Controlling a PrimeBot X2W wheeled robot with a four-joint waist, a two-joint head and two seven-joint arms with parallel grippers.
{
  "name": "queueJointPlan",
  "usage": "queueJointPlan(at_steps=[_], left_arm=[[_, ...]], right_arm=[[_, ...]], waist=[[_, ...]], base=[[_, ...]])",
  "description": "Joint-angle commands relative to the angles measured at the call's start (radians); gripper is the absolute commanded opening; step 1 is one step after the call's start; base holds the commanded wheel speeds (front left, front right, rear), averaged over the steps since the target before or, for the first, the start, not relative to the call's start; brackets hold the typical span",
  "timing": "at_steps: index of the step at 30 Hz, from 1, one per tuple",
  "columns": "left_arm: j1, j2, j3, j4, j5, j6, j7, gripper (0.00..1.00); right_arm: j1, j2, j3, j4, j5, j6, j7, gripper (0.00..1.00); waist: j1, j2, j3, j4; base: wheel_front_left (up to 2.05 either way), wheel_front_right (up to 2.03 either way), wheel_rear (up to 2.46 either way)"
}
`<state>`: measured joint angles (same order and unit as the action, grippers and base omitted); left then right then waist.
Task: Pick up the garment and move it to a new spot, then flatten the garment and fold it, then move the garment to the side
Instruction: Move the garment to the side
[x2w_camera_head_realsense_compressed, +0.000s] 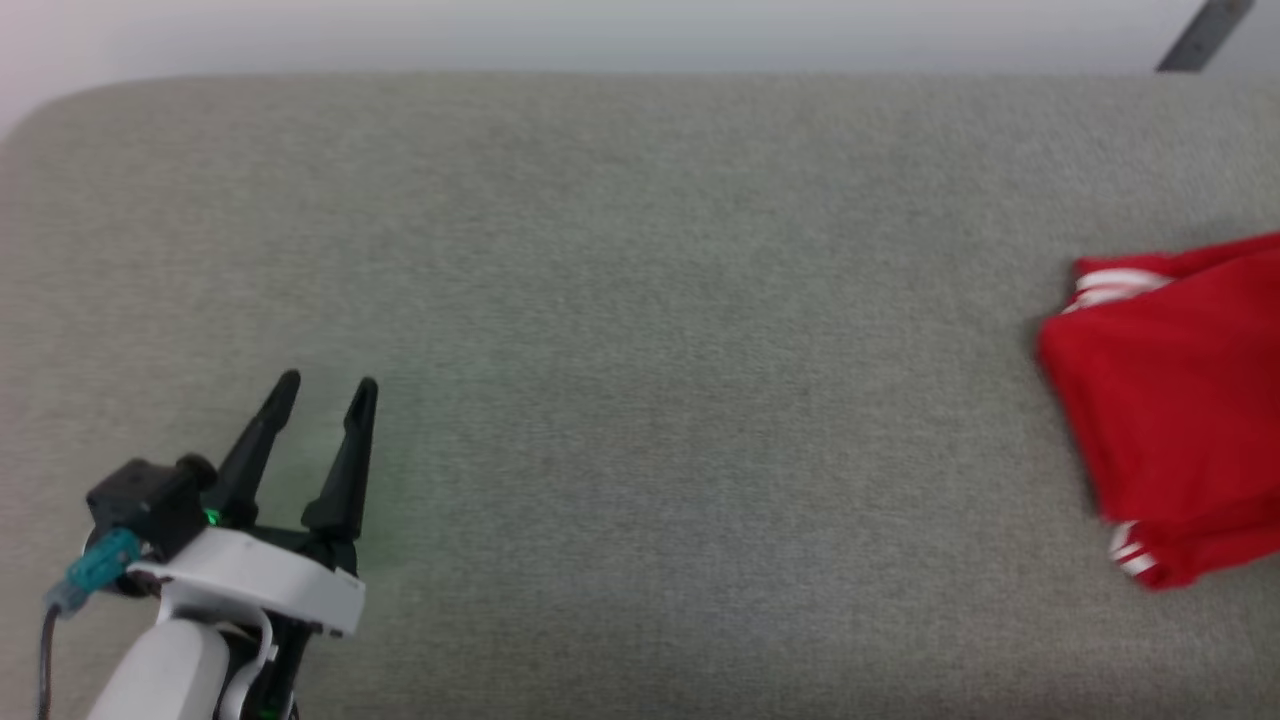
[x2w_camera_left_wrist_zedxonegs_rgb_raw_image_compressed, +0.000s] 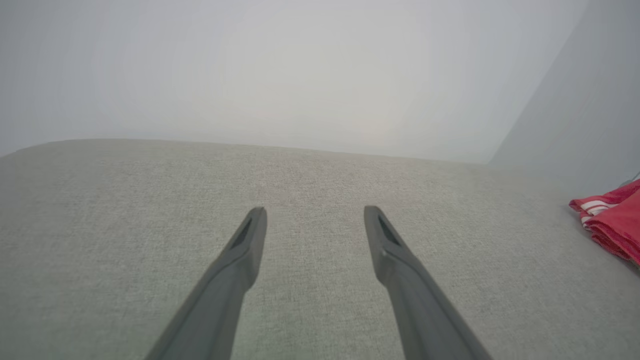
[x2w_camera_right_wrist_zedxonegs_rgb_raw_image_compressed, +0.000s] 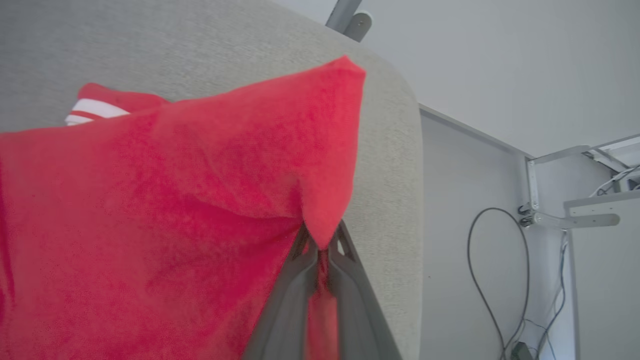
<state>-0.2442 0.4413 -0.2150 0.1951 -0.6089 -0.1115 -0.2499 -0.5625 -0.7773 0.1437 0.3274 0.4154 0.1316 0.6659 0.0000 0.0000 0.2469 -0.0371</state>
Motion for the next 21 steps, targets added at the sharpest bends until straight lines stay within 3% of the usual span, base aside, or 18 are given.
queueJointPlan(at_steps=[1, 13, 21], left_arm=[[-0.022, 0.002, -0.004, 0.001, 0.004, -0.005, -0.004, 1.0], [-0.105, 0.015, -0.041, 0.009, 0.01, -0.012, -0.006, 1.0], [-0.137, 0.025, -0.056, 0.01, 0.0, -0.016, -0.009, 1.0]], right_arm=[[-0.03, -0.025, 0.004, 0.012, -0.019, -0.002, -0.019, 0.0], [-0.148, -0.142, 0.031, 0.145, -0.181, -0.002, -0.154, 0.0], [-0.187, -0.078, -0.004, 0.315, -0.247, -0.002, -0.248, 0.0]], waist=[[0.0, 0.0, 0.045, -0.04], [0.0, 0.0, 0.142, -0.072], [0.0, 0.0, 0.19, -0.058]], base=[[0.0, 0.0, 0.0], [0.0, 0.0, 0.0], [0.0, 0.0, 0.0]])
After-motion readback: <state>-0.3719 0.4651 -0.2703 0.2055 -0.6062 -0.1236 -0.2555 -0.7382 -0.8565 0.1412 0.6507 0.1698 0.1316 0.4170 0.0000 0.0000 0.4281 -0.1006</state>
